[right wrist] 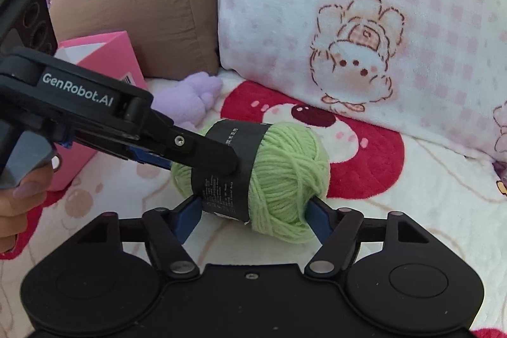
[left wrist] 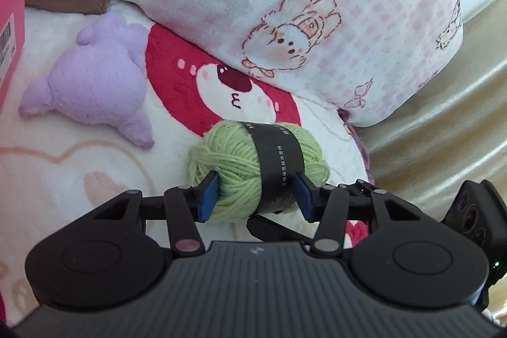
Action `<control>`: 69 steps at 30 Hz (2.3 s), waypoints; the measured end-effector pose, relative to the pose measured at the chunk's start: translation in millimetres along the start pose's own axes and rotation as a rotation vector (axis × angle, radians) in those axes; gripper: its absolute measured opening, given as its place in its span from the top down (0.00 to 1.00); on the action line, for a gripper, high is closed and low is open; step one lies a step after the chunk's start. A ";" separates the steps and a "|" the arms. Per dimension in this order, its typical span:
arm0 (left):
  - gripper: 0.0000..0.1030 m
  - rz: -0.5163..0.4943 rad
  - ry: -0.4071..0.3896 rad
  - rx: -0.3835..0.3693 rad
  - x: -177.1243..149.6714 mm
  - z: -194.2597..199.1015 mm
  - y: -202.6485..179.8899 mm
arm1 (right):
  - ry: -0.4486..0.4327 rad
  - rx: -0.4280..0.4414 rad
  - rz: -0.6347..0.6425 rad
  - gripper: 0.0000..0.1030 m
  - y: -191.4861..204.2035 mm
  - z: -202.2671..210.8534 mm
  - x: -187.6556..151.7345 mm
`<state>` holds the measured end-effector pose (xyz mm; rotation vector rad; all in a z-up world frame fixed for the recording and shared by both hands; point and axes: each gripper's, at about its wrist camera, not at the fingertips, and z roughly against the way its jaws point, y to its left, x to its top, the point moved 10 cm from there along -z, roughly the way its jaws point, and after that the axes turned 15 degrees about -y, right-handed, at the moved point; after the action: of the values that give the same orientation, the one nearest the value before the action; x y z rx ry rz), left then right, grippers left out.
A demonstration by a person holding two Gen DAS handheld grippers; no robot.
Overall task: Organize objects
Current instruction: 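Lift the green yarn ball up with the left gripper, then carry the yarn ball over the pink box and lower it inside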
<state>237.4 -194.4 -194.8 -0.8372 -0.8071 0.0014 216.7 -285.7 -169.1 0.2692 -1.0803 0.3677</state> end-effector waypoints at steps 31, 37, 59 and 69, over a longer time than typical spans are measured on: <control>0.51 -0.136 -0.015 -0.124 -7.4 114.1 -72.2 | 0.034 -0.008 -0.017 0.29 62.6 90.0 31.0; 0.51 -0.203 0.015 -0.097 -15.5 135.4 -79.6 | 0.031 0.007 -0.025 0.29 81.7 110.0 36.2; 0.51 -0.297 0.017 0.074 -0.2 240.9 -59.4 | 0.044 0.167 -0.073 0.29 188.5 152.5 66.0; 0.51 -0.270 0.064 0.107 -2.0 272.7 -43.0 | 0.027 0.194 -0.030 0.29 227.2 162.3 73.4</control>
<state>49.2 -44.5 -59.5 -0.6193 -0.8467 -0.2182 21.7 -130.9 -22.9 0.4512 -1.0136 0.4488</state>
